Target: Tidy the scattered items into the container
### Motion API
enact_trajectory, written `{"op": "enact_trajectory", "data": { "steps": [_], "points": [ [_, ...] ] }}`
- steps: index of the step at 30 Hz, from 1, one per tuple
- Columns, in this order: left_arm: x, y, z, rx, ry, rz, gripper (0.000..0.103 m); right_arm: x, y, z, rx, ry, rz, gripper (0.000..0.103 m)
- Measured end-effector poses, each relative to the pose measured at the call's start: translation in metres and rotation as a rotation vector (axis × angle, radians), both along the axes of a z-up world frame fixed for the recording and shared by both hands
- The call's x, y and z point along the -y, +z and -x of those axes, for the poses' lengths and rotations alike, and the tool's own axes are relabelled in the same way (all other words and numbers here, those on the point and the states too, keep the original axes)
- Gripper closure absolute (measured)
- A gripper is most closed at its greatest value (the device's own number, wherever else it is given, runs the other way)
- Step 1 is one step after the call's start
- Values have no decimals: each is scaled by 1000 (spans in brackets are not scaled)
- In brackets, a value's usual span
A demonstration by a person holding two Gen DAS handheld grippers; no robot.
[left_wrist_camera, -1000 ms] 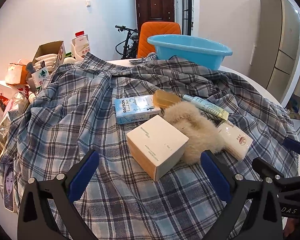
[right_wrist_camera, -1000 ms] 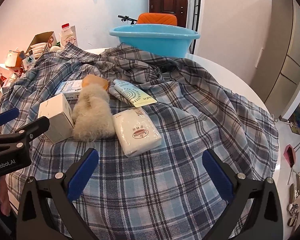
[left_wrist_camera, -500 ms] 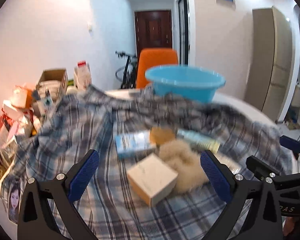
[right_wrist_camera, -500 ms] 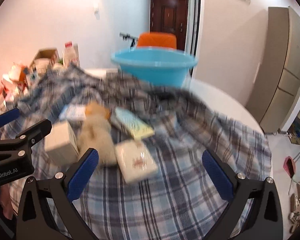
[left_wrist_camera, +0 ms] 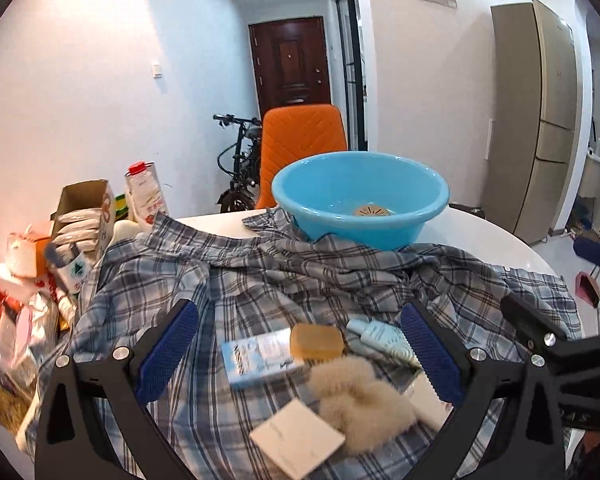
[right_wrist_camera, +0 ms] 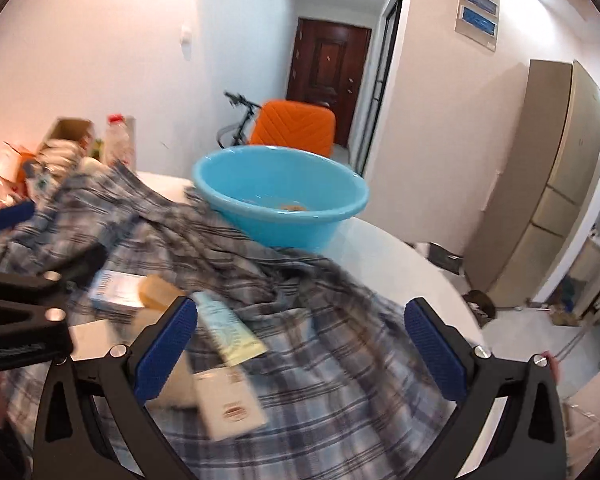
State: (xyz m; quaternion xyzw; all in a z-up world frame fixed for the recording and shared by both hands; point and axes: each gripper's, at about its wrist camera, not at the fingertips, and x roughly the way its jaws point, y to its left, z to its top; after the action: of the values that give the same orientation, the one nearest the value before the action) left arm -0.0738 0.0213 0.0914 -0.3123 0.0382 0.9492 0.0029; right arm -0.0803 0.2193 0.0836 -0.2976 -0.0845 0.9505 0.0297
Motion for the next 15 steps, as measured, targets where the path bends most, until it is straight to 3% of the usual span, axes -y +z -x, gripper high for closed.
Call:
{"op": "enact_trajectory", "data": {
  "steps": [2,5,10,14,15],
  "points": [
    [3,-3,25,59,-30,-30,0,-3,4,17,10,6,-14,0],
    [9,-7,60,121,-1,-59,0,-11,9,45,31,-4,-11,0],
    [0,-3,100,134,-13,-8,0,-32,16,92,100,-6,102,0],
    [-17,-2,132,227,-28,36,3,-39,12,134,205,4,125,0],
    [-21,0,138,214,-19,52,3,-42,11,141,222,8,130,0]
  ]
}}
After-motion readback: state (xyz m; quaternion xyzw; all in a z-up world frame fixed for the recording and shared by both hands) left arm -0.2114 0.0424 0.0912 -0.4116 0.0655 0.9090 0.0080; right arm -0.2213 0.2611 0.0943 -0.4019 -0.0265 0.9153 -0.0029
